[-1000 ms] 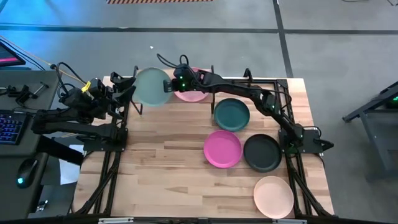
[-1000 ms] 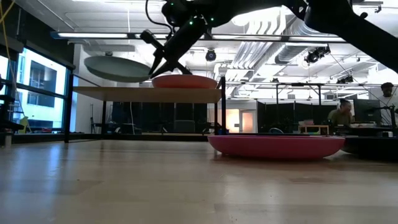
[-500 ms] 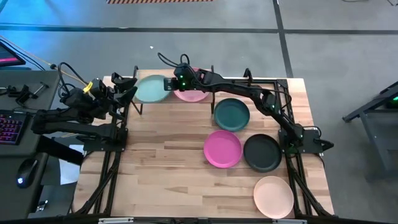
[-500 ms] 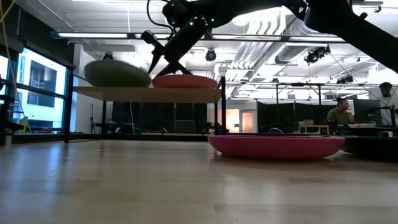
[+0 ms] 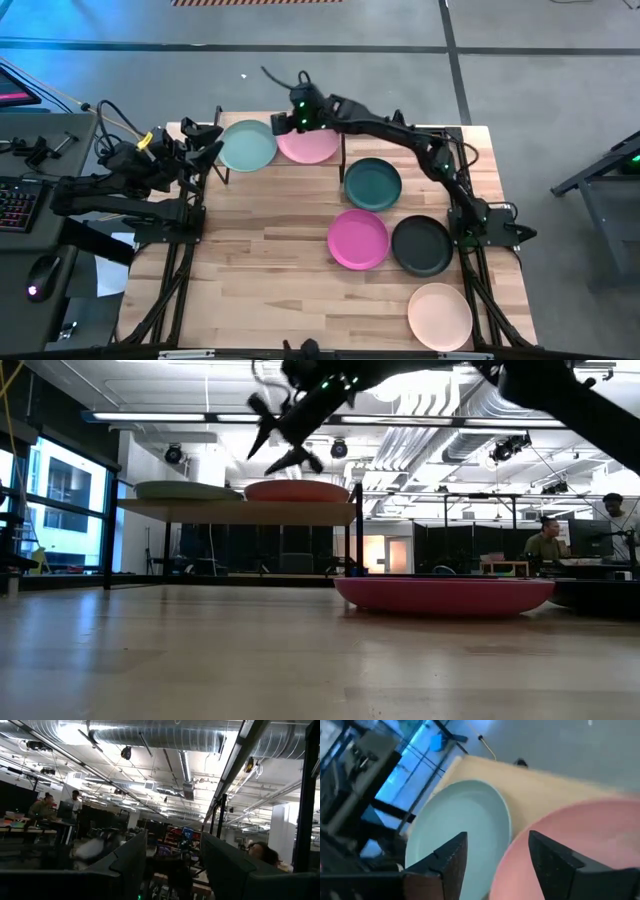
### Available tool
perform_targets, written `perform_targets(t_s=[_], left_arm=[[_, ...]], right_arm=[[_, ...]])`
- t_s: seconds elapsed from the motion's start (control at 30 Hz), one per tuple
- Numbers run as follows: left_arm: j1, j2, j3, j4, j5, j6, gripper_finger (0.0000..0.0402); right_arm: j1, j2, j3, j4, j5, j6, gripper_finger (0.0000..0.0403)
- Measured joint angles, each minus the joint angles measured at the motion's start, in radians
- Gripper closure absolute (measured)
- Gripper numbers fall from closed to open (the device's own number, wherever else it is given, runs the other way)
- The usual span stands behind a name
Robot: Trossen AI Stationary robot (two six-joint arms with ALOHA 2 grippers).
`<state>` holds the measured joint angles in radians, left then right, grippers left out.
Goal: Place and stack plates onto a shelf
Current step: Put the blue plate on the shelf
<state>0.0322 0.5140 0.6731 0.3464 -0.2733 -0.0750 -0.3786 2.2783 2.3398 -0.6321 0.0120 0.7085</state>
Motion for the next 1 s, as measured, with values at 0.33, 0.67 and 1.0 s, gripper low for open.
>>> perform_targets(t_s=[0.33,0.67,1.0], left_arm=[[0.000,-0.002,0.000,-0.341,0.001,-0.060,0.0227],[-0.001,0.000,0.000,-0.716,0.170,-0.210,0.0227],[-0.001,-0.035,-0.264,-0.387,0.186,-0.240,0.0227]], right_arm=[[0.081,-0.166,0.001,-0.631,0.120,-0.446,0.0210],[0.203,-0.356,-0.180,-0.683,0.228,-0.496,0.0210],[0.289,-0.880,-0.967,-0.130,0.166,-0.195,0.0210]])
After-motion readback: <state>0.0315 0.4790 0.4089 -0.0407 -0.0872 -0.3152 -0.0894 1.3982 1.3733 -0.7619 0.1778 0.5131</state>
